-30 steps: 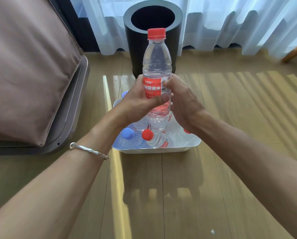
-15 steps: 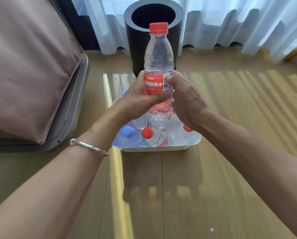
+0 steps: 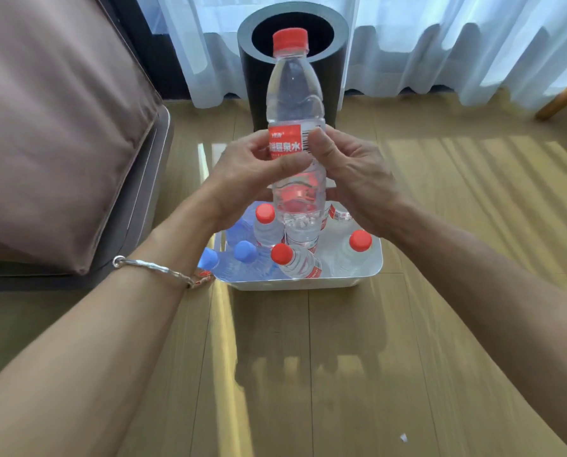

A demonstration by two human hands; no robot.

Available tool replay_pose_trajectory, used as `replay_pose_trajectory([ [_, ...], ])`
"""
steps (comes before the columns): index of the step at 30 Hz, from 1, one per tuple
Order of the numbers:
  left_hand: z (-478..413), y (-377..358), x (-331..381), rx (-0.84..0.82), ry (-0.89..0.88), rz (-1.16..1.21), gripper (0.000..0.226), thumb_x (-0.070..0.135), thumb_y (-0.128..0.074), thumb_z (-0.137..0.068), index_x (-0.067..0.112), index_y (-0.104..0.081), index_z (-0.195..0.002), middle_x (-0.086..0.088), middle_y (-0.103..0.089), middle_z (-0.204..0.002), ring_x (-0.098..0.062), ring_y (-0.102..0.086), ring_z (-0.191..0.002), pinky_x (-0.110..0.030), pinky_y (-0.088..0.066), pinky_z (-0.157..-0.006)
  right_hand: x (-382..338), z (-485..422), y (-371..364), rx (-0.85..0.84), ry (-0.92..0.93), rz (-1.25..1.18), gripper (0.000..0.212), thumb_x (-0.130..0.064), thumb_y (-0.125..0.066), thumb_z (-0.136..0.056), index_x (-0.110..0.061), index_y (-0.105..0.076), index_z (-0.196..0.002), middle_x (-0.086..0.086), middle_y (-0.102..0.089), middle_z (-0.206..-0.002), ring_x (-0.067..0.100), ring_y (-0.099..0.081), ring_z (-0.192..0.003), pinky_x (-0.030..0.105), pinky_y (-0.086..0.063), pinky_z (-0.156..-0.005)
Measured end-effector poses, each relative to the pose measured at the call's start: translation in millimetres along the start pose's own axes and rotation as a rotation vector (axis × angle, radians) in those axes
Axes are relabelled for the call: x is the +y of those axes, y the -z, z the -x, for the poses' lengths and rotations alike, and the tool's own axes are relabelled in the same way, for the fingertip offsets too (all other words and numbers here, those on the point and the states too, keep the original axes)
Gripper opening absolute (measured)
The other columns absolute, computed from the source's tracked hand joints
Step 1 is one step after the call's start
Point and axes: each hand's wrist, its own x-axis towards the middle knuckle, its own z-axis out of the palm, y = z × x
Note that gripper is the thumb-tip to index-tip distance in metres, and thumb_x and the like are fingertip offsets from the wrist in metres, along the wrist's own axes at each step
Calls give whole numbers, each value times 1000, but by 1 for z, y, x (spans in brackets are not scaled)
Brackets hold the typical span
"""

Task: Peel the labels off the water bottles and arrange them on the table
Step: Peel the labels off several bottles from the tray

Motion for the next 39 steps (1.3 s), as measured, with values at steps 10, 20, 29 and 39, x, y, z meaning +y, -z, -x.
replay_pose_trajectory([
  [10, 4, 4, -4, 23, -19, 85, 33, 26, -55, -96, 13, -61, -126, -4, -73, -106, -22, -71, -97, -40, -58, -77, 7, -3, 4, 56, -8, -71, 37, -19, -46, -104, -10, -54, -139, 12, -66, -110, 23, -62, -95, 40, -60, -76],
  [20, 4, 2, -8, 22, 11, -70, 44, 35, -52, -91, 12, -62, -127, -3, -72, -107, -19, -71, -98, -34, -57, -78, 6, 0, 2, 75, 65, 253, 27, -10, -59, -96, -16, -66, -122, 3, -75, -105, 15, -73, -94, 40, -61, -80],
  [29, 1, -7, -5, 56, -30, -197, 24, 17, -53, -100, 10, -63, -121, 2, -72, -96, -6, -71, -83, -21, -54, -69, 12, 1, 2, 127, 102, 327, 29, -11, -64, -87, -15, -69, -115, 2, -76, -99, 18, -74, -90, 45, -61, -81],
  [39, 2, -10, -6, 37, -46, -284, 28, 29, -58, -93, 16, -63, -117, 1, -72, -97, -12, -72, -89, -32, -59, -78, 19, 0, 7, 145, 124, 506, 40, -11, -55, -92, -11, -57, -132, 5, -73, -107, 17, -72, -93, 43, -61, -79],
])
